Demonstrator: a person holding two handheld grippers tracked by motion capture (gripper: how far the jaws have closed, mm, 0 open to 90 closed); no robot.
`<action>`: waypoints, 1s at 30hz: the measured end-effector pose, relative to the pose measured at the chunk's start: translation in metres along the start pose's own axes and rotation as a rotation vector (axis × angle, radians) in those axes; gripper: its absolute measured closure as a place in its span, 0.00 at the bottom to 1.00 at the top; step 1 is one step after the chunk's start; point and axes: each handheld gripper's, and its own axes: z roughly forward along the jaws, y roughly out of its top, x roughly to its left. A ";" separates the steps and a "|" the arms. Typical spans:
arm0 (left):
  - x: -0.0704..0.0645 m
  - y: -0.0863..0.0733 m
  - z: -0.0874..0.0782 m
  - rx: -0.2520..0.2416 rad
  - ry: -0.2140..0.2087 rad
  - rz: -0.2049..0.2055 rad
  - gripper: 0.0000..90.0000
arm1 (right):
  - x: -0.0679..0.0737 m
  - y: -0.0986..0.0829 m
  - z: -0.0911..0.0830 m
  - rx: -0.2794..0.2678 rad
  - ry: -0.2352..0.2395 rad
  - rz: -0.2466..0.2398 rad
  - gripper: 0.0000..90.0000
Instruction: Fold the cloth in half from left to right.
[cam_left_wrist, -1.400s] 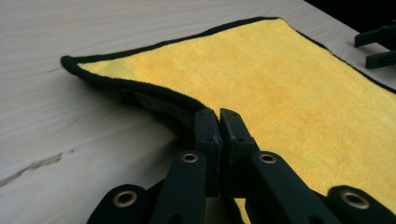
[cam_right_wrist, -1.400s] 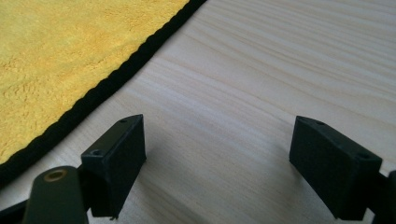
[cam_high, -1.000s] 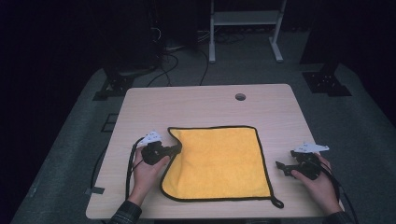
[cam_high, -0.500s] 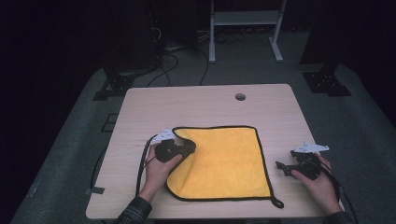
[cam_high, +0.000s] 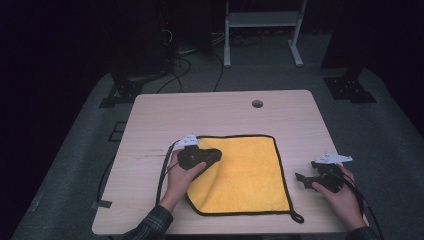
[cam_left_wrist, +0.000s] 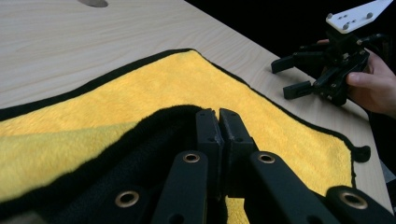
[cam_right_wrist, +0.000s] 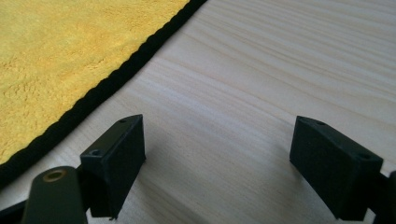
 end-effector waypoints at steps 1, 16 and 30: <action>-0.001 0.001 0.002 -0.001 -0.005 0.000 0.97 | 0.000 0.000 0.000 0.000 0.000 0.000 0.19; -0.013 0.015 0.041 -0.006 -0.086 0.002 0.97 | 0.000 0.000 0.000 0.000 0.000 0.000 0.19; -0.024 0.031 0.074 0.006 -0.141 0.026 0.97 | 0.000 0.000 0.000 0.000 0.000 0.000 0.19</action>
